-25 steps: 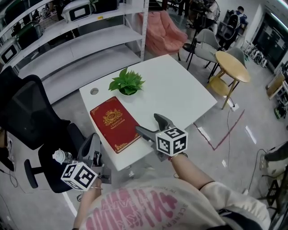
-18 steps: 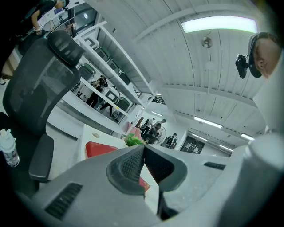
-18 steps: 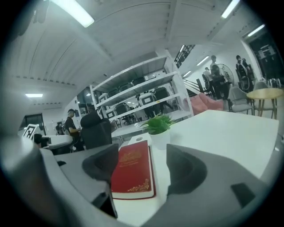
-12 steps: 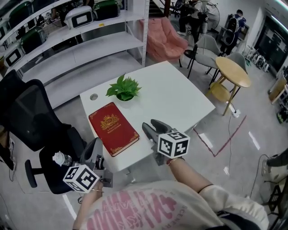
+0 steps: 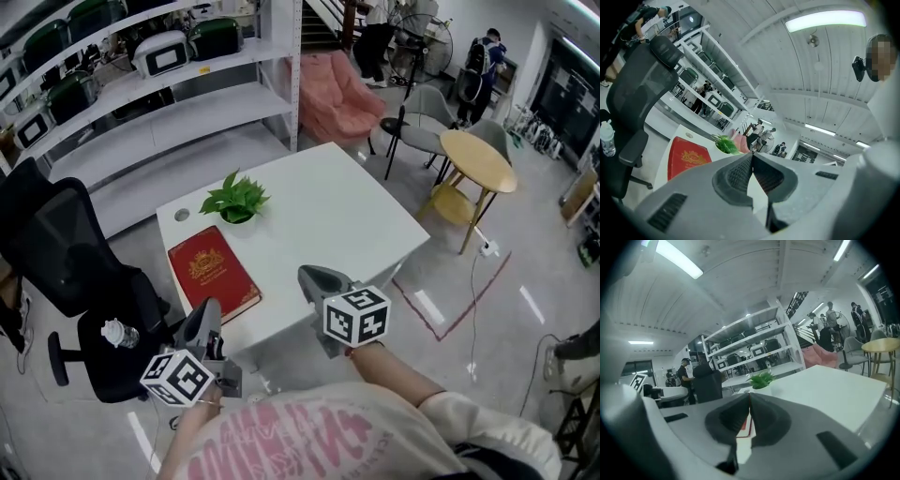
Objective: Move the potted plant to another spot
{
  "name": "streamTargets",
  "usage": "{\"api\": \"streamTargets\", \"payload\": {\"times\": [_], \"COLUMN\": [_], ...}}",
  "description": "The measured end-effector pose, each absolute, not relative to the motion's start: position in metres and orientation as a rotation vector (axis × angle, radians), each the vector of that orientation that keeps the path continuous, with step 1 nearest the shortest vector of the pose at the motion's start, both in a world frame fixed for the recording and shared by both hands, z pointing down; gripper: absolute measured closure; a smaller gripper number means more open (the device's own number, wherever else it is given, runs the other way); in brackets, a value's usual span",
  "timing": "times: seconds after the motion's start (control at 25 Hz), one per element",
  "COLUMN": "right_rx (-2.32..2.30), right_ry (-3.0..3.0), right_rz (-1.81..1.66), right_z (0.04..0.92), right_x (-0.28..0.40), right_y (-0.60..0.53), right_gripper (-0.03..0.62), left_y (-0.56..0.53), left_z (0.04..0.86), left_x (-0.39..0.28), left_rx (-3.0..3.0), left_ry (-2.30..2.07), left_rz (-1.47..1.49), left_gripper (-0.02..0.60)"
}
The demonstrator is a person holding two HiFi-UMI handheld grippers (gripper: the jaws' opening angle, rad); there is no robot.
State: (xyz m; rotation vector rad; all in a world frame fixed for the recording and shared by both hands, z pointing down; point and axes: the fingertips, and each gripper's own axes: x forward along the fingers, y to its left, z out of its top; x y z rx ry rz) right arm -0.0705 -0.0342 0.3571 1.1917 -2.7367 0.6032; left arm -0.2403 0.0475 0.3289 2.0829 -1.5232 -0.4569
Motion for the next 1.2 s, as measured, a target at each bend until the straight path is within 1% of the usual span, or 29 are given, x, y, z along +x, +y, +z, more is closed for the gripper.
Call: {"api": "streamTargets", "payload": {"times": [0.24, 0.52, 1.2], "right_rx": [1.110, 1.041, 0.966], "right_ry": [-2.731, -2.740, -2.730], "right_rz": [0.572, 0.580, 0.553], "right_z": [0.363, 0.368, 0.384], "right_x": [-0.039, -0.011, 0.035], "right_y": [-0.014, 0.006, 0.042], "right_gripper": [0.586, 0.586, 0.586], "left_y": [0.068, 0.095, 0.143], "left_z": [0.335, 0.339, 0.352], "left_x": [-0.203, -0.175, -0.129], "left_rx": [2.056, 2.015, 1.959], "left_ry": [-1.552, -1.605, -1.666], "left_rz": [-0.462, -0.482, -0.500], "left_gripper": [0.578, 0.578, 0.578]}}
